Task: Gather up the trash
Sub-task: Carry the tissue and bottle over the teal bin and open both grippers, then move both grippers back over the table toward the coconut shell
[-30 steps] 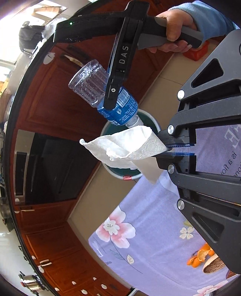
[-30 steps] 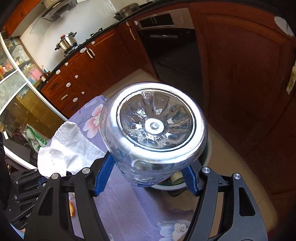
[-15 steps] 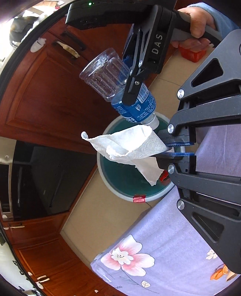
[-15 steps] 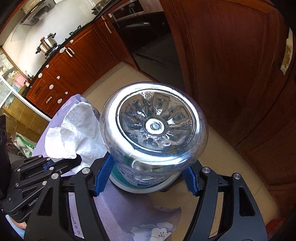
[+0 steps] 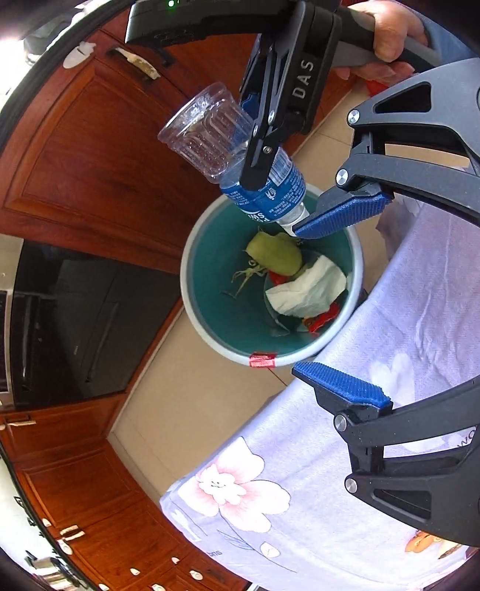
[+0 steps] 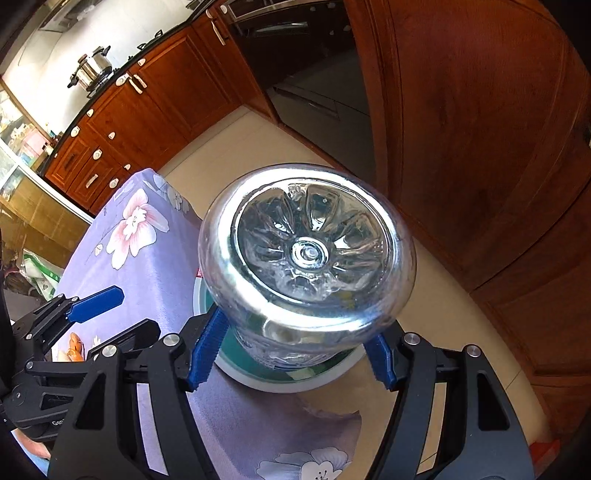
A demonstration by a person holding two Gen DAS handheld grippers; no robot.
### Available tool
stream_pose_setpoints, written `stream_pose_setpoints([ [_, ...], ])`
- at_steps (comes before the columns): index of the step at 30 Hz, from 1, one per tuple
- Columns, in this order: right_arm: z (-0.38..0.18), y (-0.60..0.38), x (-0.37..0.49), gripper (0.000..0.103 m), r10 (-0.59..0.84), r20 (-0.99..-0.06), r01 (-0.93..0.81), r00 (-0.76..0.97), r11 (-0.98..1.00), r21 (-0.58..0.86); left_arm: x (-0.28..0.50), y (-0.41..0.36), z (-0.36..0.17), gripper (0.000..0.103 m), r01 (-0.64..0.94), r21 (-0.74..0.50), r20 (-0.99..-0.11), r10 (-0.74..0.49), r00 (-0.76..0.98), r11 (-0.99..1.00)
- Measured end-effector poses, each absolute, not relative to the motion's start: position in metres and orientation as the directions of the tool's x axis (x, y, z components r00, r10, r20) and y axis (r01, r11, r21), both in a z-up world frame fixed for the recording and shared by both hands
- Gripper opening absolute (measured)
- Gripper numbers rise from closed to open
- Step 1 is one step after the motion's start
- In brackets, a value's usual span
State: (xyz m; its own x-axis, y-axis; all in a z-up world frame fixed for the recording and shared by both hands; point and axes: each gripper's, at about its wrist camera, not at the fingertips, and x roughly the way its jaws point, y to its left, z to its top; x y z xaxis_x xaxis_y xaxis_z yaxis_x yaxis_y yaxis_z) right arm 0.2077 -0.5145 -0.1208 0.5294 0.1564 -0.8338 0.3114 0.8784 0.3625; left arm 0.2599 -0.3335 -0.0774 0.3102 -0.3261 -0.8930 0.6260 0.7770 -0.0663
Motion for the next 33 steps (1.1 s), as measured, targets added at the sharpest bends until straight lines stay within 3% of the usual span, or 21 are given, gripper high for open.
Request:
stream_pose_setpoints([
  [4, -0.126, -0.509, 0.216, 0.066, 0.175, -0.847, 0.304, 0.501, 0.881, 0.362, 0.258, -0.323, -0.076, 0.077, 0.611, -0.075, -0.896, -0.322, 0.305, 0.788],
  [6, -0.127, -0.507, 0.218, 0.076, 0.193, -0.844, 0.301, 0.5, 0.875, 0.379, 0.258, -0.318, -0.074, 0.08, 0.606, -0.081, -0.896, -0.325, 0.304, 0.791],
  [17, -0.126, -0.502, 0.219, 0.088, 0.193, -0.851, 0.325, 0.488, 0.865, 0.382, 0.243, -0.303, -0.07, 0.091, 0.601, -0.091, -0.884, -0.342, 0.319, 0.794],
  [33, -0.108, -0.484, 0.205, 0.089, 0.211, -0.848, 0.323, 0.486, 0.859, 0.398, 0.227, -0.277, -0.055, 0.094, 0.575, -0.093, -0.866, -0.351, 0.357, 0.813],
])
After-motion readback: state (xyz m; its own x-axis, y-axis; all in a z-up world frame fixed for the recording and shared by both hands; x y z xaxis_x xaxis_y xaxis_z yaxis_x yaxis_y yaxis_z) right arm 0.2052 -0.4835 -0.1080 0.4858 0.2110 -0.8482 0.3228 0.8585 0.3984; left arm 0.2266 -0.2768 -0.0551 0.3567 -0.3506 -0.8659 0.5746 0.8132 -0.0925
